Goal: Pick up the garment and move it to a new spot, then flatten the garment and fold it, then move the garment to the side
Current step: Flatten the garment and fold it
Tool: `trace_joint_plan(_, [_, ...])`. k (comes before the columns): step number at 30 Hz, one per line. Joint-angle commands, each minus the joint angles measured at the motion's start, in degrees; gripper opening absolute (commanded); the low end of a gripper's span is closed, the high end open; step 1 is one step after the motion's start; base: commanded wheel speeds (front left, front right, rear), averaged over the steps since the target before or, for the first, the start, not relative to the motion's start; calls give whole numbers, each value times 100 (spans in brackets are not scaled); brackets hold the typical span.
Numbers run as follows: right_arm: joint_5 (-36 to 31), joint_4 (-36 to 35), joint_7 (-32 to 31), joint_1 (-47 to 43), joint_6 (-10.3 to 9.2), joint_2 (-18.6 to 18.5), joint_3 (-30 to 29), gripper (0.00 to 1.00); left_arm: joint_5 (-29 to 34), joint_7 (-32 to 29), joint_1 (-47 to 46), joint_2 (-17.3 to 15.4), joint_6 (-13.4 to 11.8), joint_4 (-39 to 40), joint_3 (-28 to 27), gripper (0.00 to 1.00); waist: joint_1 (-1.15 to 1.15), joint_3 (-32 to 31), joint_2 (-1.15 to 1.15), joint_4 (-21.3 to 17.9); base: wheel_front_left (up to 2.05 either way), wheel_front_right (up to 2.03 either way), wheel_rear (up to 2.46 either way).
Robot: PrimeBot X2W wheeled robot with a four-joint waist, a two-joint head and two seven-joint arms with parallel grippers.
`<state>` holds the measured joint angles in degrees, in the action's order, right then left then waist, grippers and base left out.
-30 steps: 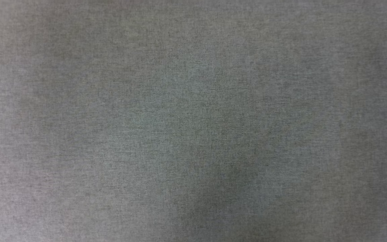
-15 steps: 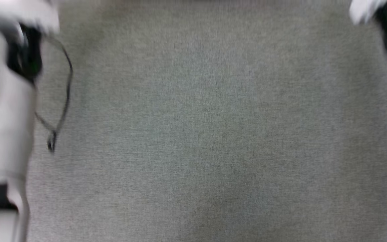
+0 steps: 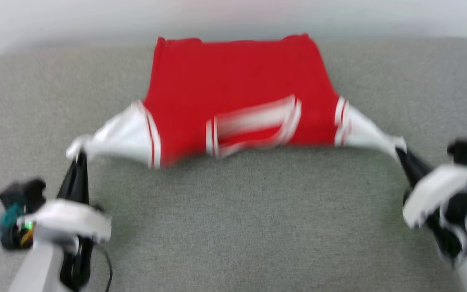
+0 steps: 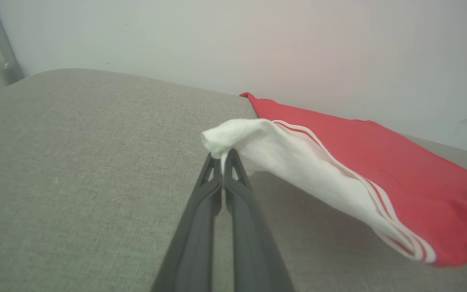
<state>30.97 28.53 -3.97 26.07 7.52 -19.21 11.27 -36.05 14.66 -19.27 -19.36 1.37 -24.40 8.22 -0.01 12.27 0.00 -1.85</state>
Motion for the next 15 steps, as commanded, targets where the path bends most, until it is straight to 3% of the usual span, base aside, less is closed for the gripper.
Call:
trace_joint_plan(1, [-27, -172, -89, -350, -6, -14, -96, 0, -7, -24, 265, -85, -82, 159, -49, 0, 1, -311, 0, -49, 0, 0, 0])
trace_joint_plan(7, [-401, -1446, -850, -2155, -5, 346, -899, 0, -25, -469, 1871, -158, -620, 1302, -36, 0, 1, -657, 0, -74, 0, 0, 0])
trace_joint_plan(15, [-930, -2699, -2173, -4242, -5, 1196, -1780, 0, 30, -1018, 3364, -209, -1176, 2424, 104, 0, 1, -934, 0, 118, 0, 0, 0])
